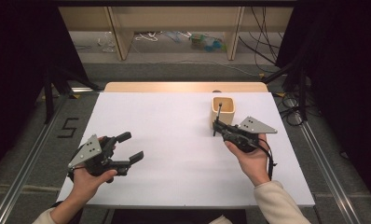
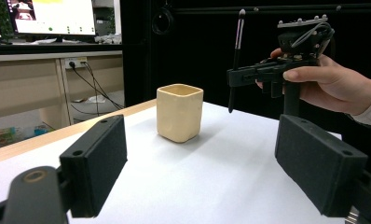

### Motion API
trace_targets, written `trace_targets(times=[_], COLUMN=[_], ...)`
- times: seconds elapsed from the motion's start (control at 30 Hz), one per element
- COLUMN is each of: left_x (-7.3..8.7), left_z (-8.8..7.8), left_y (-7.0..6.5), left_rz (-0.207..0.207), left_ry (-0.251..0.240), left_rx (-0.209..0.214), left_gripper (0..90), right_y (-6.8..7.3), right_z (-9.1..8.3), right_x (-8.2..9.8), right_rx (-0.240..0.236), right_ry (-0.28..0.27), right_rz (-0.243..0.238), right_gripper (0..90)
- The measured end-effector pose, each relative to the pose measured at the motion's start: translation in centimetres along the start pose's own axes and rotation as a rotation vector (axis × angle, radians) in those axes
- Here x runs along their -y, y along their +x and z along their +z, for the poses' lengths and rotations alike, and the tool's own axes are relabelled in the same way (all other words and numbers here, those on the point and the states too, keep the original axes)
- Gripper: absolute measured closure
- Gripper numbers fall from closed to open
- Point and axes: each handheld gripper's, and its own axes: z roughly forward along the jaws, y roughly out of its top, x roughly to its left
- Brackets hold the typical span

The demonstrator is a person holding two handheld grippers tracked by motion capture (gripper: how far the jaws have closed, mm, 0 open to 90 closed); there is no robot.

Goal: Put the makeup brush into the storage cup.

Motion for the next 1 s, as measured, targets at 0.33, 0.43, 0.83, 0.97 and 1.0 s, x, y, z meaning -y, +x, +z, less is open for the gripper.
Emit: trace_targets(times=[0.33, 0.43, 0.83, 0.97, 1.0], left_x=[0.03, 0.02, 0.02, -0.01, 0.01], left_z=[0.03, 0.02, -0.01, -0.02, -0.01], left_y=[-0.06, -0.05, 0.0, -0.02, -0.02], left_rz=[-0.006, -0.005, 0.002, 0.001, 0.0], left_ry=[0.001, -0.001, -0.003, -0.004, -0.004], left_rx=[-0.003, -0.004, -0.011, -0.011, -0.01], left_gripper=[16.6, 16.5, 16.6, 16.6, 16.6], right_y=[-0.43, -0.38, -0.98, -1.09, -1.12], right_z=[0.06, -0.12, 0.07, 0.13, 0.15], right_x=[-0.15, -0.25, -0.53, -0.57, -0.58], right_rx=[0.026, 0.018, 0.04, 0.047, 0.049], right_ry=[-0.015, 0.015, -0.016, -0.021, -0.022], right_rz=[-0.028, -0.005, -0.03, -0.03, -0.03], right_gripper=[84.1, 84.1, 84.1, 84.1, 84.1])
